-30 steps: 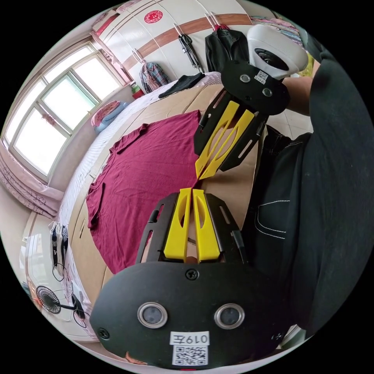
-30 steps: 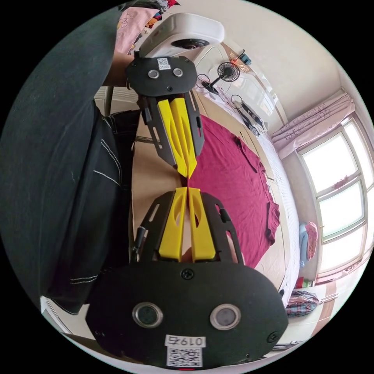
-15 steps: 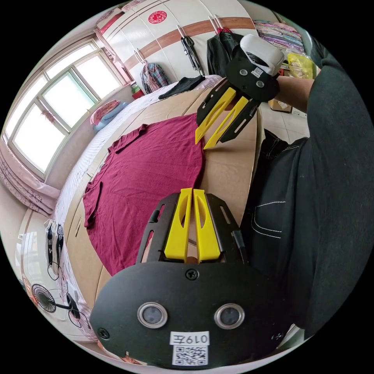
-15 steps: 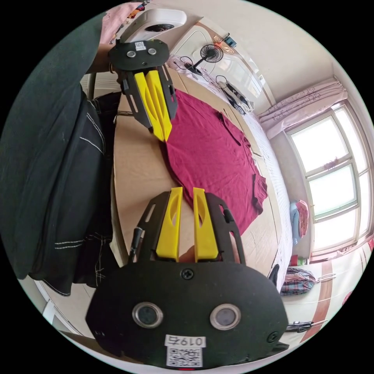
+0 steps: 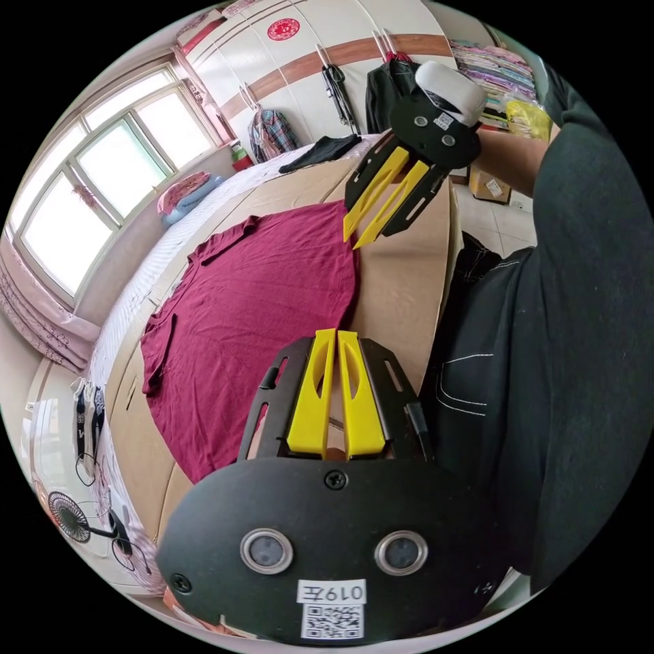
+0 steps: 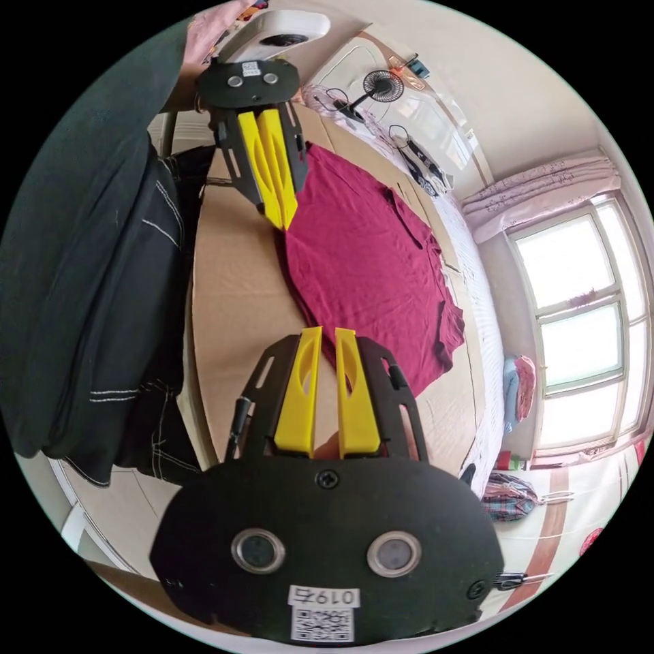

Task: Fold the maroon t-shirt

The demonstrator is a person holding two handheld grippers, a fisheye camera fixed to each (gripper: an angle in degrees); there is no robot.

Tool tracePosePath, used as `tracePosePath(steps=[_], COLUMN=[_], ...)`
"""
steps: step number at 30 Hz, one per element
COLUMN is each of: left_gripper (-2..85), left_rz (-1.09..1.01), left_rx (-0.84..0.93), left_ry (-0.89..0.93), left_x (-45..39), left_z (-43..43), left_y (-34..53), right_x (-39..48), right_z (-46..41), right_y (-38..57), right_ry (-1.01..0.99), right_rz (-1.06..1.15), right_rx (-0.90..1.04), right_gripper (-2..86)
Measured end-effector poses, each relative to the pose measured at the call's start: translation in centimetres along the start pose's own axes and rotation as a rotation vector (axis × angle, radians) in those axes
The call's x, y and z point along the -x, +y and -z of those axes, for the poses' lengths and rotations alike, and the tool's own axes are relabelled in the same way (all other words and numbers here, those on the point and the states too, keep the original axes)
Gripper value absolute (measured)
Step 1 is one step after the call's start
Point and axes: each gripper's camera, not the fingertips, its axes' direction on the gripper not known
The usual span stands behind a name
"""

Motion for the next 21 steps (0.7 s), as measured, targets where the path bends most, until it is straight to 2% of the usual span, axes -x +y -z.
tracePosePath(steps=[13, 21], left_gripper=[0.9, 1.1], left_rz=[0.032, 0.021], left_rx=[-0.010, 0.011], left_ry=[0.023, 0.023], left_x=[0.7, 0.7], left_z=[0.4, 0.5], left_y=[0.0, 0.0], right_x=[0.7, 0.3], right_z=[0.5, 1.6], right_y=[-2.1, -2.8], right_ry=[-0.009, -0.046], right_rz=[0.041, 0.058], right_rx=[0.005, 0.016], right_gripper=[4.1, -0.8])
